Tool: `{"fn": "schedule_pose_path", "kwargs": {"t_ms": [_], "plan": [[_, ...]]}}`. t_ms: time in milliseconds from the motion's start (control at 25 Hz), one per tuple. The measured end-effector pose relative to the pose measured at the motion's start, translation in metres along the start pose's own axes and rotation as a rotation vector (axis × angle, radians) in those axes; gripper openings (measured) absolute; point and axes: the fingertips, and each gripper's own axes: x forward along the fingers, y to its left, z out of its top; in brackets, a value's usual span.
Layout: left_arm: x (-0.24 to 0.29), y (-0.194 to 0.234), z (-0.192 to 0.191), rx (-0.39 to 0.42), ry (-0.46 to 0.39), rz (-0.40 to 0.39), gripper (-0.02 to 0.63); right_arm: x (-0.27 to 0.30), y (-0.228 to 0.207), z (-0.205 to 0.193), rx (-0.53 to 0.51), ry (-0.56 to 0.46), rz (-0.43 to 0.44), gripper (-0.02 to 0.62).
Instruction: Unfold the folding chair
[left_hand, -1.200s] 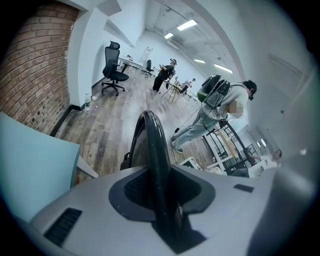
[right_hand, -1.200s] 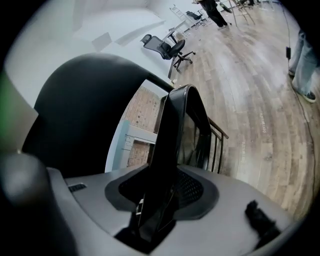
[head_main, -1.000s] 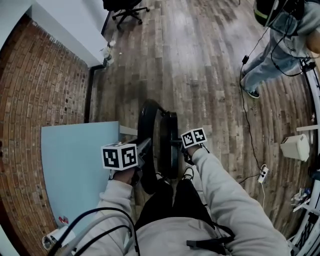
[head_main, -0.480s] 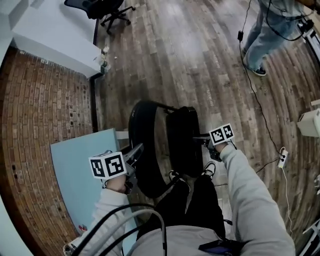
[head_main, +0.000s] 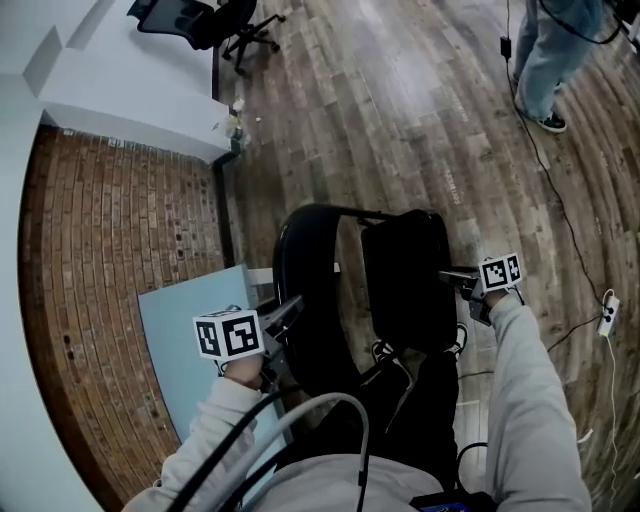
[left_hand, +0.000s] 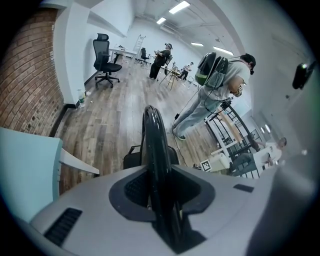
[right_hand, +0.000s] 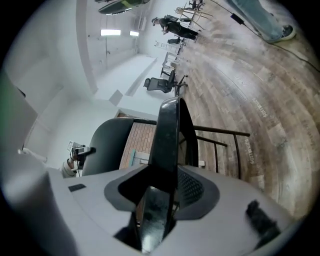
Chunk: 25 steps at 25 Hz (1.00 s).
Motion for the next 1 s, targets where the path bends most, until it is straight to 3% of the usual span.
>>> {"fn": "schedule_pose_path", "kwargs": {"t_ms": [280,440,1000], "plan": [[0.023,-0.001,-0.005,0.019,0.019,0.016,0.105,-0.031,-0.048,0.004,0.050,-0.049,0.082,0.160],[0.029,0.005,-0.011,0.009,0.043,0.035,0.105,-0.031,-0.048,0.000,0.149,-0.064,0.246,0.161],[0.072,0.036,-0.029,-0.033,0.098,0.046,0.104,-0.076,-0.175,-0.012,0.222,-0.209,0.351,0.166]]}}
